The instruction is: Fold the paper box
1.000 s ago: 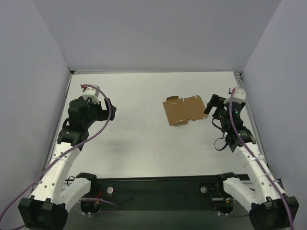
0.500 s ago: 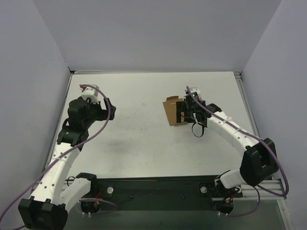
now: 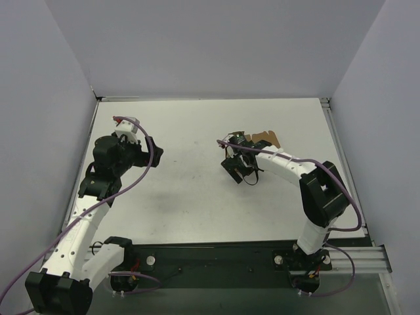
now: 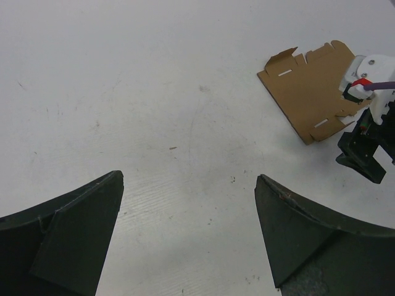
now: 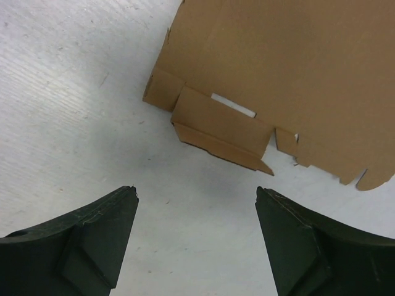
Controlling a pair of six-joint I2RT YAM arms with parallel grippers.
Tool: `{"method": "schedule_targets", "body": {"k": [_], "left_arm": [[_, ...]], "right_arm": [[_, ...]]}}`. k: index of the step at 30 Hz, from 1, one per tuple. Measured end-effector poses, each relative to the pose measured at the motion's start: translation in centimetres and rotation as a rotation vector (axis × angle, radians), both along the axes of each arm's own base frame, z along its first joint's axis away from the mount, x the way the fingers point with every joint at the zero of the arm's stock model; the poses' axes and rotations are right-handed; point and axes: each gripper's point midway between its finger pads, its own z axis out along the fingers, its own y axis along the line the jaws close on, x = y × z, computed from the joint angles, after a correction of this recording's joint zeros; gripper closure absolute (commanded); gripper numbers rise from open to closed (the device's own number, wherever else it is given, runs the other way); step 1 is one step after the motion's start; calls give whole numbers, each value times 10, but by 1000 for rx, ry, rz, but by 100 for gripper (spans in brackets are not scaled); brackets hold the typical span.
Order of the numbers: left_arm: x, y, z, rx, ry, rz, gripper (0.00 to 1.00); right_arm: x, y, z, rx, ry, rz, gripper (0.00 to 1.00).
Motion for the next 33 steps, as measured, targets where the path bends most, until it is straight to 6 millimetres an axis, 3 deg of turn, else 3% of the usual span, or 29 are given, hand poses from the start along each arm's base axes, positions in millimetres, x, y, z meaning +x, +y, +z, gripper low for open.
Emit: {"method": "schedule_targets", "body": {"k": [13,22,26,33], "left_arm": [[0,-2,0,-1,-1,-10,3],[-1,-2,0,-3,-1,-15,3],[-1,-3,0,-3,-1,-18,3],[-2,-4,0,-7,0,-28,3]], "right_arm": [[27,-1,-19,-161,18,236,28],[39,8,-33,-182,65,259,62],[36,12,-35,-161,84,255,82],[25,21,-39,-88,133,240,100]]}}
